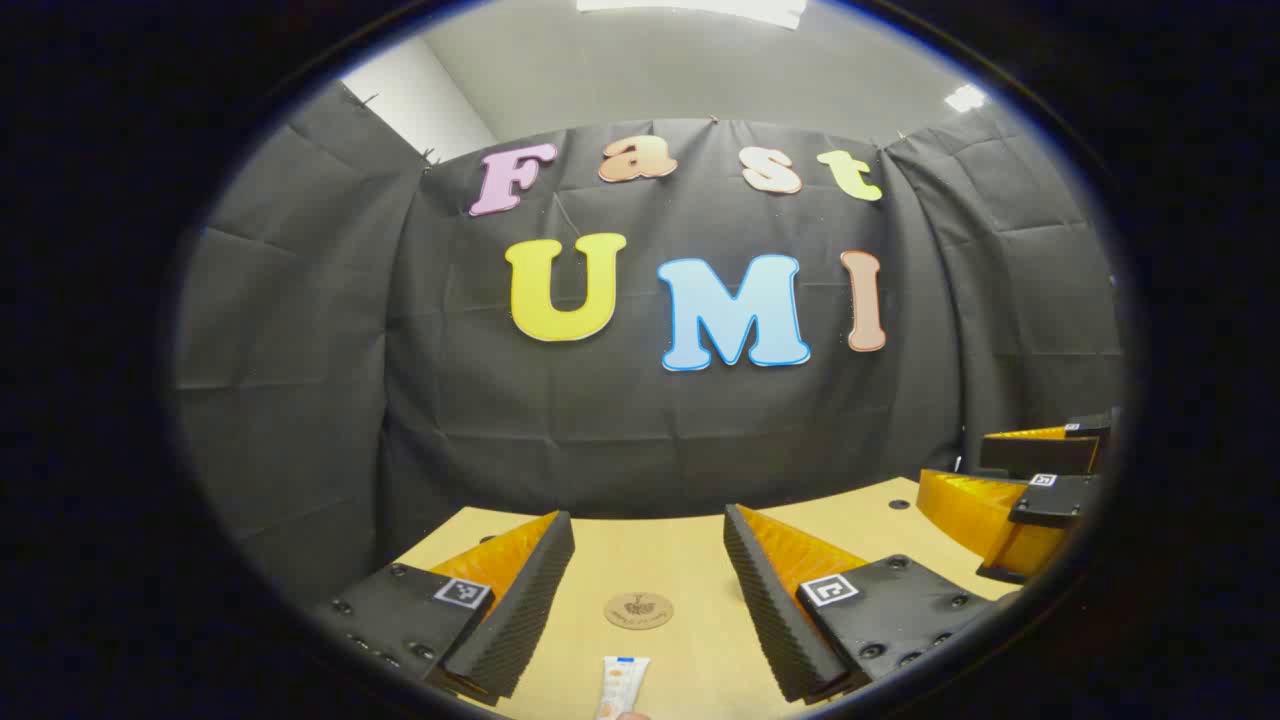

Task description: Put the toothbrush and toothpaste on the desktop into the cup, then pick up the cup and place it on the coaster on the desktop.

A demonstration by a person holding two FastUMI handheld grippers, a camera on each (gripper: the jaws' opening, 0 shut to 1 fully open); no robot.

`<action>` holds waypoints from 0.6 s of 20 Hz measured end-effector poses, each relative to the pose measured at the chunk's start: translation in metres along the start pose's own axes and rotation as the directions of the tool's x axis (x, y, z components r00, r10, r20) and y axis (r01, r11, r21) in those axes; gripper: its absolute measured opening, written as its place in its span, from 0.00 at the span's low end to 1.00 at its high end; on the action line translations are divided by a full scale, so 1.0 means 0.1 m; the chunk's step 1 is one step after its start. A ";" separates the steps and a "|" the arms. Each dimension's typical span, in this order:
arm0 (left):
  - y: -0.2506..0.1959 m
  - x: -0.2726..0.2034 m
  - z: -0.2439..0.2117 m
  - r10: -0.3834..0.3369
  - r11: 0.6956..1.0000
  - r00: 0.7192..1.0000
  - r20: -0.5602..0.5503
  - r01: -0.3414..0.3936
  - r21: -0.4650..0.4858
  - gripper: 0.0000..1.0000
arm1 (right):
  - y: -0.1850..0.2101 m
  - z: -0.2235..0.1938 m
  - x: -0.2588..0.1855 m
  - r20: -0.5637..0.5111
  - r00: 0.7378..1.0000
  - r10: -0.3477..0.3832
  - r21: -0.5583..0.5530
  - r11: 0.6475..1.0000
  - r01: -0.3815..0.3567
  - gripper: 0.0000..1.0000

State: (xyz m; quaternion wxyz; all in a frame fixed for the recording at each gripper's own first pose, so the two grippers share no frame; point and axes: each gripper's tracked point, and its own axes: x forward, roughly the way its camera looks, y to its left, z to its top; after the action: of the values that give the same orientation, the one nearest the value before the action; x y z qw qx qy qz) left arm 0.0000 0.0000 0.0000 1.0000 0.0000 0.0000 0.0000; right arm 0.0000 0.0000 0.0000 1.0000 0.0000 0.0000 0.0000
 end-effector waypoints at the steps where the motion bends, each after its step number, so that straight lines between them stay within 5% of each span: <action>1: 0.00 0.01 -0.01 -0.003 1.000 1.000 -0.002 0.003 -0.001 0.96 | 0.01 -0.02 0.01 -0.006 1.000 0.004 -0.008 1.000 -0.004 0.95; 12: 0.05 0.11 -0.09 -0.005 1.000 0.999 -0.046 0.006 0.016 0.96 | 0.10 -0.04 0.10 -0.034 0.999 0.027 -0.055 0.998 -0.029 0.95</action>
State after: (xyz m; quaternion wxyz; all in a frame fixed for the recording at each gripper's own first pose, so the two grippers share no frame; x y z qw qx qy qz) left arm 0.0107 0.0045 -0.0086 0.9997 0.0081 0.0229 -0.0028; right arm 0.0097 0.0099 -0.0044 0.9994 -0.0280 0.0166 0.0140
